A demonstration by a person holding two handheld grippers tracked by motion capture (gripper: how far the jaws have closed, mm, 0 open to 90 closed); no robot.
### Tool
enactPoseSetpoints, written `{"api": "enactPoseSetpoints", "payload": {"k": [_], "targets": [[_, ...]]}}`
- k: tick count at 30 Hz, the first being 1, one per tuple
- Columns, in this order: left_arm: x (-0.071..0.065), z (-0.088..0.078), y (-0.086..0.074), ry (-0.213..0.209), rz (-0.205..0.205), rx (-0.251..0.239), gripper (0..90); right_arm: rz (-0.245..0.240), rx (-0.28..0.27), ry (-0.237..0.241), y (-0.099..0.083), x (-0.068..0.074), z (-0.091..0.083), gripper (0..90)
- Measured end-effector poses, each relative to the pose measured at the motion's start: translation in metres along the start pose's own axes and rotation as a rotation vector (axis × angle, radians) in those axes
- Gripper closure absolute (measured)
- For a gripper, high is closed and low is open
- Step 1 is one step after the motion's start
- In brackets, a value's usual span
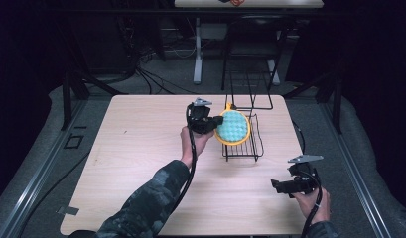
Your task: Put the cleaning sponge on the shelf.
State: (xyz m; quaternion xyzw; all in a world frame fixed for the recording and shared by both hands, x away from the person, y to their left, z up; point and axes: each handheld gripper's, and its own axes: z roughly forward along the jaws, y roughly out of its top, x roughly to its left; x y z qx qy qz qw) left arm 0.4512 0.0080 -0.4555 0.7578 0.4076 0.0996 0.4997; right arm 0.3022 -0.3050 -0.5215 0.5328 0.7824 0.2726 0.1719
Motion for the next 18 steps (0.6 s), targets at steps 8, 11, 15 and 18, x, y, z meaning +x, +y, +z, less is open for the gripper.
{"api": "enactPoseSetpoints", "payload": {"k": [8,11,15,18], "targets": [[-0.003,0.026,-0.007,0.006,-0.014,0.028,88.5,0.017,0.001,-0.003,-0.003,-0.002,-0.003,3.5],[-0.002,0.038,-0.012,0.015,-0.029,0.040,88.5,0.019,0.005,-0.003,-0.004,-0.001,-0.003,3.5],[-0.001,0.052,-0.016,0.022,-0.037,0.072,88.4,0.016,0.003,-0.002,-0.005,-0.001,-0.004,3.5],[-0.002,0.062,-0.018,0.034,-0.035,0.097,88.5,0.023,0.003,-0.006,-0.006,-0.002,-0.005,3.5]]}}
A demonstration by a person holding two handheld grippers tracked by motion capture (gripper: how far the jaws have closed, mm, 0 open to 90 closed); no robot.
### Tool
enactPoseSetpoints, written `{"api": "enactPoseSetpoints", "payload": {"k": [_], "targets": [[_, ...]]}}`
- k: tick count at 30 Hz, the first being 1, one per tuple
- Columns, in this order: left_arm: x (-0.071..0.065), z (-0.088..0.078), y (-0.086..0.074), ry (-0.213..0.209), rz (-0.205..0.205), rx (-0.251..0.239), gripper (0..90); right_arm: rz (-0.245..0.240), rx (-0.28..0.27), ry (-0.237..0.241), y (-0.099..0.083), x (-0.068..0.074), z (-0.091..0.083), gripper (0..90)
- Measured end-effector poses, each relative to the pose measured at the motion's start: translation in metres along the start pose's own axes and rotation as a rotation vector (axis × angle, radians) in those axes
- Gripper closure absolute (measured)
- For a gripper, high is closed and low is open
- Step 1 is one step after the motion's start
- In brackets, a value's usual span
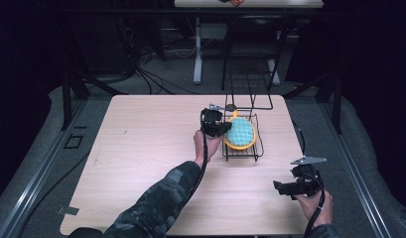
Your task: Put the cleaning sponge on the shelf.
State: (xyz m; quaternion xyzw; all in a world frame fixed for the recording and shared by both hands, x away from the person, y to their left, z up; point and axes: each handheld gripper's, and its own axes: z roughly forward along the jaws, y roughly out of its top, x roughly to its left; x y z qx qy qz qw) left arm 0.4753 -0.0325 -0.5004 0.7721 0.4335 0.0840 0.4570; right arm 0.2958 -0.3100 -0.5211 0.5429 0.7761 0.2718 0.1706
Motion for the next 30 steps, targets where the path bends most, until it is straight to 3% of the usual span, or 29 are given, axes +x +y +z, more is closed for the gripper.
{"api": "enactPoseSetpoints", "payload": {"k": [12,15,18,19,23,30], "targets": [[0.003,0.032,-0.008,0.042,0.007,0.080,86.7,0.005,-0.001,-0.007,-0.004,-0.001,-0.003,3.6],[0.004,0.030,-0.007,0.047,0.025,0.082,72.3,0.006,0.000,-0.007,-0.004,-0.002,-0.003,3.6],[0.004,0.026,-0.005,0.047,0.033,0.082,50.3,0.009,-0.001,-0.008,-0.005,-0.002,-0.004,3.6],[0.004,0.023,-0.004,0.052,0.037,0.086,50.3,0.011,-0.001,-0.008,-0.005,-0.002,-0.004,3.6],[0.005,0.010,-0.003,0.055,0.073,0.084,30.4,0.012,-0.009,-0.014,-0.005,-0.002,-0.006,3.5],[0.004,-0.022,0.002,0.052,0.137,0.075,16.1,0.011,-0.008,-0.017,-0.005,-0.002,-0.007,3.5]]}}
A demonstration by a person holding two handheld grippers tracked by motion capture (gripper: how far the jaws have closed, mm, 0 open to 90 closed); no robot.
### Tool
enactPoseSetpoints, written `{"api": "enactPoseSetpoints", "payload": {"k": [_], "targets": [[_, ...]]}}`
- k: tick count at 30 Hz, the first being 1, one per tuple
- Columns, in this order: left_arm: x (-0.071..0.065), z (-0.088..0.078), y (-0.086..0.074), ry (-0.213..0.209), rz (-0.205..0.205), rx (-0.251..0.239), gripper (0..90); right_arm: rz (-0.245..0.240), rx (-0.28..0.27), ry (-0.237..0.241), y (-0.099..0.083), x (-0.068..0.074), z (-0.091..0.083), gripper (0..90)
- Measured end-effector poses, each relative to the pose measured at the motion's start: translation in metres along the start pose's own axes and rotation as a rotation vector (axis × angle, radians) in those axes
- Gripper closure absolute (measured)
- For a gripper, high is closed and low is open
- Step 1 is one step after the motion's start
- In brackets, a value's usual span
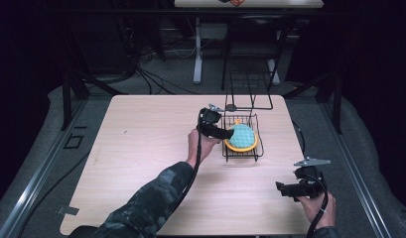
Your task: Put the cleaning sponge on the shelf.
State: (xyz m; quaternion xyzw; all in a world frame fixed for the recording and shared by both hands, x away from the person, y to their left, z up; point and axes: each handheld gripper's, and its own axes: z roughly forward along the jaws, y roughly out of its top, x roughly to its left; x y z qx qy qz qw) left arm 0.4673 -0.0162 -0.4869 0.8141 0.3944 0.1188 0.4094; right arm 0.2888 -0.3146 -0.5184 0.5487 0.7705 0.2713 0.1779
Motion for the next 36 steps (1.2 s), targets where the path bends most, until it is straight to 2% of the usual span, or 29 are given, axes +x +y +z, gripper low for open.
{"api": "enactPoseSetpoints", "payload": {"k": [8,12,16,20,28,36], "targets": [[0.008,-0.043,-0.004,0.006,0.041,-0.010,11.4,0.000,-0.005,-0.005,0.000,0.000,-0.001,3.4],[0.012,-0.064,-0.007,0.007,0.054,0.010,7.0,0.001,-0.006,-0.007,-0.001,0.000,-0.001,3.4],[0.016,-0.084,-0.015,0.022,0.083,0.038,1.0,-0.001,-0.006,-0.008,0.000,0.001,-0.001,3.6],[0.025,-0.103,-0.028,0.033,0.081,0.046,0.2,-0.005,-0.004,-0.010,0.000,0.002,-0.002,3.6],[0.041,-0.128,-0.055,0.067,0.071,0.067,0.1,-0.006,-0.003,-0.010,0.000,0.003,-0.001,3.6],[0.052,-0.142,-0.081,0.094,0.056,0.093,0.1,-0.010,0.007,-0.013,-0.001,0.003,-0.001,3.6]]}}
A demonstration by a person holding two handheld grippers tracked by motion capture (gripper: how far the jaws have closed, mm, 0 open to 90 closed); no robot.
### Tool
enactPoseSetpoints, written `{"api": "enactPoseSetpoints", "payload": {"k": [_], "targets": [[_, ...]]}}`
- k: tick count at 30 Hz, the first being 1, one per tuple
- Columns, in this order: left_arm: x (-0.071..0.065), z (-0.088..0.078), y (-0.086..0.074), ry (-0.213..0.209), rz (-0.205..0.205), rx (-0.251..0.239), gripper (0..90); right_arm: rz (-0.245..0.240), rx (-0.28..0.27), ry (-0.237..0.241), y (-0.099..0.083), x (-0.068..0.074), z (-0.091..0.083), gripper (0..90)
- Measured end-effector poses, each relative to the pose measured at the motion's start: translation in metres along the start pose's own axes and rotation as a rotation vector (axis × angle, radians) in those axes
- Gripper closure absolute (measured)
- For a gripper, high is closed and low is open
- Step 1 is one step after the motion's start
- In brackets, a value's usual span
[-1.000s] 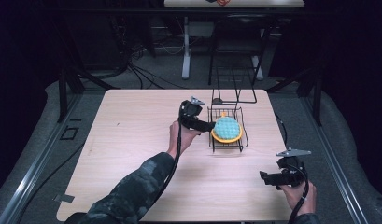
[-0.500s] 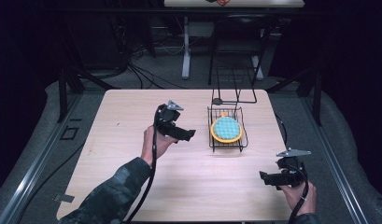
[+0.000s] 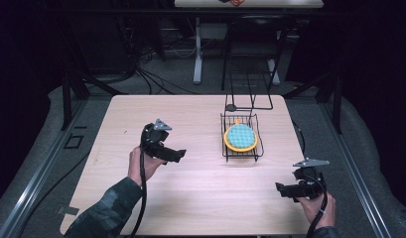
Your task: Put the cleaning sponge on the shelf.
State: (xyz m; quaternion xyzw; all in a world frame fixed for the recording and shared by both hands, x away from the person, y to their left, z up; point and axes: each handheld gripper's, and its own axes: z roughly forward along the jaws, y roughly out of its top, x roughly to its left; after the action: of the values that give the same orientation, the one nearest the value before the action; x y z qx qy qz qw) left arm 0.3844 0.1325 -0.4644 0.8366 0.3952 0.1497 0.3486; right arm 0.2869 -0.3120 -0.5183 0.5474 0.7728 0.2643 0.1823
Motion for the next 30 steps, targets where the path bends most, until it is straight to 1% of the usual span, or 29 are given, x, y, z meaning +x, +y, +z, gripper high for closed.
{"api": "enactPoseSetpoints", "payload": {"k": [2,6,13,15,18,21,23,24,25,26,28,30], "targets": [[0.003,-0.003,-0.007,0.013,-0.004,0.001,0.1,-0.002,0.001,0.000,0.000,0.000,0.000,3.7],[0.009,-0.009,-0.019,0.025,-0.017,0.008,0.1,-0.004,-0.001,-0.003,0.000,0.001,0.000,3.7],[0.018,-0.018,-0.045,0.041,-0.058,0.037,0.1,-0.008,0.007,-0.006,0.000,0.002,0.000,3.9],[0.019,-0.020,-0.054,0.049,-0.067,0.040,0.1,-0.013,0.007,-0.005,0.000,0.002,0.000,4.0],[0.021,-0.023,-0.067,0.072,-0.071,0.061,0.1,-0.012,0.009,-0.005,0.000,0.002,0.001,4.1],[0.025,-0.025,-0.082,0.087,-0.088,0.079,0.1,-0.011,0.010,-0.005,-0.001,0.002,0.002,4.3],[0.030,-0.025,-0.094,0.096,-0.113,0.092,0.1,-0.012,0.011,-0.005,-0.001,0.002,0.002,4.3],[0.032,-0.025,-0.097,0.093,-0.121,0.095,0.1,-0.013,0.015,-0.005,-0.001,0.003,0.002,4.4],[0.033,-0.024,-0.100,0.100,-0.128,0.095,0.1,-0.014,0.015,-0.003,-0.001,0.003,0.003,4.4],[0.035,-0.024,-0.101,0.101,-0.128,0.097,0.1,-0.015,0.016,-0.004,-0.001,0.003,0.003,4.5],[0.037,-0.022,-0.104,0.090,-0.145,0.098,0.1,-0.017,0.018,-0.007,-0.001,0.003,0.004,4.7],[0.038,-0.020,-0.105,0.093,-0.140,0.102,0.1,-0.018,0.020,-0.007,-0.001,0.002,0.004,4.7]]}}
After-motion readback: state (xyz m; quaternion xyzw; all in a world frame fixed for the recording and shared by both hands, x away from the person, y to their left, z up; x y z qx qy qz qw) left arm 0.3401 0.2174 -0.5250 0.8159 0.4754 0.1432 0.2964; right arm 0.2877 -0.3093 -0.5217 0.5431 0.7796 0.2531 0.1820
